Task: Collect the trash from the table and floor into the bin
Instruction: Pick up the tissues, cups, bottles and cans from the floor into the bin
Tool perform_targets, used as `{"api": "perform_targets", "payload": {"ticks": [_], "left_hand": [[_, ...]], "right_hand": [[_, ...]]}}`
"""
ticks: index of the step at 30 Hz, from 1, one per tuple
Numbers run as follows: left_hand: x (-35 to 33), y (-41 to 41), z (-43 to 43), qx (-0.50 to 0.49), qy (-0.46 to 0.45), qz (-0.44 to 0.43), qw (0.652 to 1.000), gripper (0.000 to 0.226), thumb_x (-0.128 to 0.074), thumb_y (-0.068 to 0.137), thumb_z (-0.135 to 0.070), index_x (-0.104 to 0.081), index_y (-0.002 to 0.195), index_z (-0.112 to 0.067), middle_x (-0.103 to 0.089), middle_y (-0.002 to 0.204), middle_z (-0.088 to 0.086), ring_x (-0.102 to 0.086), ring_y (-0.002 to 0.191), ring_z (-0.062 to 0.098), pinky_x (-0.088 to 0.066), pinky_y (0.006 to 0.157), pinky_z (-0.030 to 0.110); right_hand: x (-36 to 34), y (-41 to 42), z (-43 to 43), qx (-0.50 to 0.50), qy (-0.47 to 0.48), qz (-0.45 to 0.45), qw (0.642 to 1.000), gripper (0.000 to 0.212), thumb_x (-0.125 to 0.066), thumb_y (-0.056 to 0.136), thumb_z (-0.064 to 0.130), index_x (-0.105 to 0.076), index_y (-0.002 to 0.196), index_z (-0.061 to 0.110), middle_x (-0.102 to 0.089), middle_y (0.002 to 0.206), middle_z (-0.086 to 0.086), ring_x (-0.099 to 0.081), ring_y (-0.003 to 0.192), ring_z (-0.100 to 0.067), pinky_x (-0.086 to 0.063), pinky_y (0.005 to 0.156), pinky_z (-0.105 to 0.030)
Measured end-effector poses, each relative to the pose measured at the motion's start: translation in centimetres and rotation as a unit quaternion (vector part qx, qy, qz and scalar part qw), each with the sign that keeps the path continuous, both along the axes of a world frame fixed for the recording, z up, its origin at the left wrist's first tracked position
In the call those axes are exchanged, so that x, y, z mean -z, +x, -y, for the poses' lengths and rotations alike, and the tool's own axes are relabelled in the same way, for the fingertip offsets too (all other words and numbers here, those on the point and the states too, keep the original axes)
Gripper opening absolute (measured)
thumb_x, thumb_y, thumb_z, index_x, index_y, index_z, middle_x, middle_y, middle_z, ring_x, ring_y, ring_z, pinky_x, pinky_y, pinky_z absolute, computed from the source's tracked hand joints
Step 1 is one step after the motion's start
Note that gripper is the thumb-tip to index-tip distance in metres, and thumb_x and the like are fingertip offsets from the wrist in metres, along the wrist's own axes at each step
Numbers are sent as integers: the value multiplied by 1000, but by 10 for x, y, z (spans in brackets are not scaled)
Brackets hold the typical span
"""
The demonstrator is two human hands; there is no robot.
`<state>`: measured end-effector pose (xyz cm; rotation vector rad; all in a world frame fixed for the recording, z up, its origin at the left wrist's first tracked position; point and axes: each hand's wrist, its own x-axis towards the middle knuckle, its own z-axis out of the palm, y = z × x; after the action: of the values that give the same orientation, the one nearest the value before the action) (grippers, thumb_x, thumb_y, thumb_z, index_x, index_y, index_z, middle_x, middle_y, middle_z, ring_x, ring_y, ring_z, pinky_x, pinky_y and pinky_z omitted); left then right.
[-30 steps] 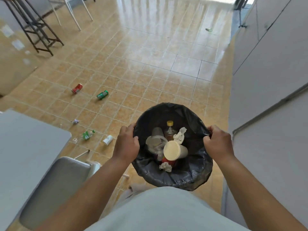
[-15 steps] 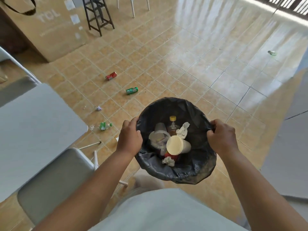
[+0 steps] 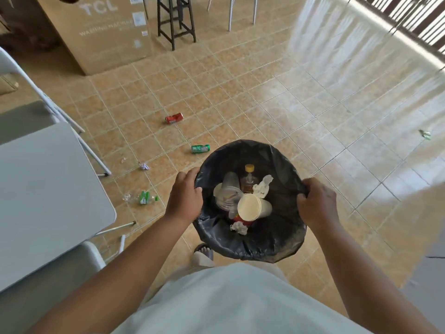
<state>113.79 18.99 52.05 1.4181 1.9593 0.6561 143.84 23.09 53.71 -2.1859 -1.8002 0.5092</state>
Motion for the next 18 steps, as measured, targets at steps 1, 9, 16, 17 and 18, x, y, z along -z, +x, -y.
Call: {"api": "perform_targets", "payload": {"ticks": [1, 9, 16, 17, 18], "left_hand": [[2, -5, -10, -14, 3, 1, 1000, 51, -53, 93, -2, -45, 142, -12, -49, 127, 15, -56, 111, 34, -46, 91, 36], [33, -33, -63, -167, -30, -13, 985, 51, -62, 91, -14, -47, 140, -16, -51, 120, 12, -57, 105, 30, -43, 87, 30], [71, -18, -87, -344, -92, -10, 934, 59, -53, 89, 0, -44, 142, -24, -52, 119, 7, -57, 104, 25, -43, 83, 25], [82, -18, -92, -359, -98, -12, 928, 59, -53, 89, 1, -44, 142, -24, -52, 116, 7, -57, 101, 23, -42, 81, 24], [95, -18, -97, -371, -106, -14, 923, 59, -53, 89, 1, -45, 142, -24, -52, 114, 7, -57, 97, 22, -41, 80, 24]], "right_hand": [[1, -5, -17, -14, -2, 0, 1000, 28, -52, 86, 6, -62, 112, 11, -58, 94, -5, -52, 84, -23, -48, 72, -35], [44, -59, -163, -172, -54, -2, 984, 30, -50, 83, 4, -63, 109, 12, -62, 95, -6, -51, 82, -22, -42, 69, -30], [96, -111, -268, -324, -141, -6, 935, 27, -48, 81, 4, -60, 103, 16, -62, 93, -5, -51, 77, -23, -37, 63, -30], [108, -118, -280, -347, -144, -8, 927, 26, -49, 82, 4, -59, 104, 15, -61, 93, -4, -50, 77, -22, -37, 63, -30], [120, -126, -292, -369, -145, -8, 918, 26, -50, 84, 3, -59, 106, 13, -59, 92, -4, -50, 78, -22, -37, 65, -29]]}}
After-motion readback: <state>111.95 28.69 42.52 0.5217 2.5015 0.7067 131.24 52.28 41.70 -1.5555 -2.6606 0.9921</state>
